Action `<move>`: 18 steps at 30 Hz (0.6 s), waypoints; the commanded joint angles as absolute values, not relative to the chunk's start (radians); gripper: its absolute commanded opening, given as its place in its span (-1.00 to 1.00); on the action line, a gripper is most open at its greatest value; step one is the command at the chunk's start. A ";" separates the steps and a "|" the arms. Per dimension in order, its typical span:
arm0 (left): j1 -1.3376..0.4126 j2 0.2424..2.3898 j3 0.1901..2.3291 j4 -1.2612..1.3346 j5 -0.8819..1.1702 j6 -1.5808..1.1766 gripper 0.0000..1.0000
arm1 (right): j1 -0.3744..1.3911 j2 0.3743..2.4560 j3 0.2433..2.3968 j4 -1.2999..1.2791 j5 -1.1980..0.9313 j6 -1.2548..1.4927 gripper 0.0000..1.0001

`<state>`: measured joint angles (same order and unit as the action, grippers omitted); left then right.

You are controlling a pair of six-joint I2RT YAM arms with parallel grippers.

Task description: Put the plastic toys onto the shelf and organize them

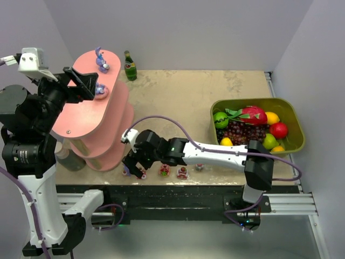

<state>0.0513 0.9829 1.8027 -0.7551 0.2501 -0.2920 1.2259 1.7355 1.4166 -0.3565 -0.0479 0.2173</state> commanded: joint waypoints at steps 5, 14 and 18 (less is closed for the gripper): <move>-0.017 1.009 1.782 -0.733 0.177 -0.334 0.82 | 1.304 1.822 1.356 -0.031 0.130 0.226 0.83; -0.060 1.009 1.770 -0.756 0.109 -0.321 0.81 | 1.319 1.942 1.397 0.040 0.213 0.215 0.62; -0.069 1.006 1.772 -0.764 0.081 -0.311 0.81 | 1.318 1.965 1.393 0.054 0.229 0.215 0.51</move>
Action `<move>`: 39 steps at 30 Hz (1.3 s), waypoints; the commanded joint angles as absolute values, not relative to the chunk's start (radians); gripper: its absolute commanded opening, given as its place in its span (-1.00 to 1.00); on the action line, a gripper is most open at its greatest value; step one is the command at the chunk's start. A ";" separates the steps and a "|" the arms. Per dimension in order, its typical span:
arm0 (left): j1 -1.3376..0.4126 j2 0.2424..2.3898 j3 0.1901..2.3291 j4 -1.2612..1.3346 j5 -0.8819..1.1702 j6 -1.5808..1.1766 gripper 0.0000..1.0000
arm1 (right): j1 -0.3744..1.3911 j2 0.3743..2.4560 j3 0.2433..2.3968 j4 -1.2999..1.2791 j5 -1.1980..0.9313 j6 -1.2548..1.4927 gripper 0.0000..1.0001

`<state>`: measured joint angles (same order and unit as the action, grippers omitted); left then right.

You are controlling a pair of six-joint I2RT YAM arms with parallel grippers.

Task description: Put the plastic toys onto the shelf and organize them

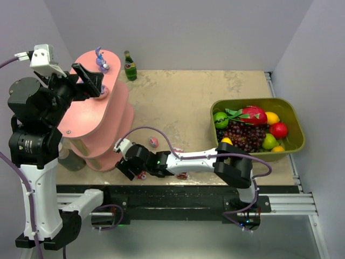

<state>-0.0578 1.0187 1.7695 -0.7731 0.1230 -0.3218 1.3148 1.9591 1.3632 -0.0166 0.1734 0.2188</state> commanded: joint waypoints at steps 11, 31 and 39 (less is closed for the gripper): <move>-0.077 1.008 1.769 -0.776 0.066 -0.308 0.82 | 1.319 2.002 1.390 0.138 0.290 0.183 -0.26; -0.143 1.017 1.792 -0.736 0.228 -0.233 0.81 | 1.281 1.773 1.333 0.074 0.439 0.212 -1.00; -0.184 1.052 1.769 -0.727 0.292 -0.193 0.77 | 1.137 1.583 1.250 -0.031 0.440 0.186 -1.00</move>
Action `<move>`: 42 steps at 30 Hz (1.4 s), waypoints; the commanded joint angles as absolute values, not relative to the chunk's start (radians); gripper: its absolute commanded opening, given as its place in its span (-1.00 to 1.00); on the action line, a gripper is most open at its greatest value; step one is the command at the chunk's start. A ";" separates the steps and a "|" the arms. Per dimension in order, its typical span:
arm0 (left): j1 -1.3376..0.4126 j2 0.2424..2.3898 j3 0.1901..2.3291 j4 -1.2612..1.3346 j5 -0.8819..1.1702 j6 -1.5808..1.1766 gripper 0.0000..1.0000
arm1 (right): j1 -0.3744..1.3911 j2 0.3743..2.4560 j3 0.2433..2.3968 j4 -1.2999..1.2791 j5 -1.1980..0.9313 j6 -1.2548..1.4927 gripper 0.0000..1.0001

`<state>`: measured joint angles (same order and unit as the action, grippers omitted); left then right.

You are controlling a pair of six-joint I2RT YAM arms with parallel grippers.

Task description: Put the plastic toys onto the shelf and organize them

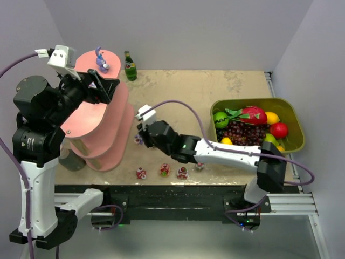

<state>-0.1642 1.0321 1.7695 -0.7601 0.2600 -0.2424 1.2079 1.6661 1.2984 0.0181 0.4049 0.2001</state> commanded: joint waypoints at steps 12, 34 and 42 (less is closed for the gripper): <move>-0.193 1.135 1.671 -0.652 0.445 -0.259 0.74 | 0.896 1.643 1.111 0.035 0.362 -0.063 -1.00; -0.385 1.316 1.658 -0.586 0.373 -0.267 0.70 | 0.867 1.759 1.055 0.143 0.377 -0.084 -0.73; -0.394 1.353 1.658 -0.578 0.382 -0.261 0.71 | 0.867 1.680 1.037 0.144 0.373 -0.052 0.11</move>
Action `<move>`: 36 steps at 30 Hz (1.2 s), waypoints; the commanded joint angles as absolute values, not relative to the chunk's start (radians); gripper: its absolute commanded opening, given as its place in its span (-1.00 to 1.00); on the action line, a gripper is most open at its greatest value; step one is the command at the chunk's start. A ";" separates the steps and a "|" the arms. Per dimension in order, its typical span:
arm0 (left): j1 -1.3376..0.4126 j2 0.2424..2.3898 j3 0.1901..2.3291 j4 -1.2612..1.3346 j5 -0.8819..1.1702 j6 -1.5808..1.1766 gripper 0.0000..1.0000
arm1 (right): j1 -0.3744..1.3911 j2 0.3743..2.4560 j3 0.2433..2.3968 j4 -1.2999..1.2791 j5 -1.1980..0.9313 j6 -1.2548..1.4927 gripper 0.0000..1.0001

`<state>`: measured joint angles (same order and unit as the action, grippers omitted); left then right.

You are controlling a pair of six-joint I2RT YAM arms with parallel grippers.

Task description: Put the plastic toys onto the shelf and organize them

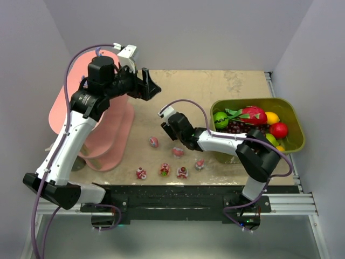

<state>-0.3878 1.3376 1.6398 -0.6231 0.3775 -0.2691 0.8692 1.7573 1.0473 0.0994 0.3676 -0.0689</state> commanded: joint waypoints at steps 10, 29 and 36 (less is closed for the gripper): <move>-0.399 1.437 1.678 -0.560 0.437 -0.222 0.73 | 0.867 1.467 1.043 -0.020 0.357 0.113 0.54; -0.565 1.536 1.321 -0.417 0.423 0.170 0.71 | 0.700 1.161 1.230 -0.707 0.566 0.637 0.58; -0.563 1.584 1.255 -0.299 0.492 0.270 0.69 | 0.681 1.129 1.232 -0.696 0.532 0.621 0.60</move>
<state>-0.5690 1.5604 1.2617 -0.4297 0.4320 0.1623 0.6899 1.1378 1.2018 -0.6804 0.5339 0.5934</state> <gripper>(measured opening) 0.850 0.794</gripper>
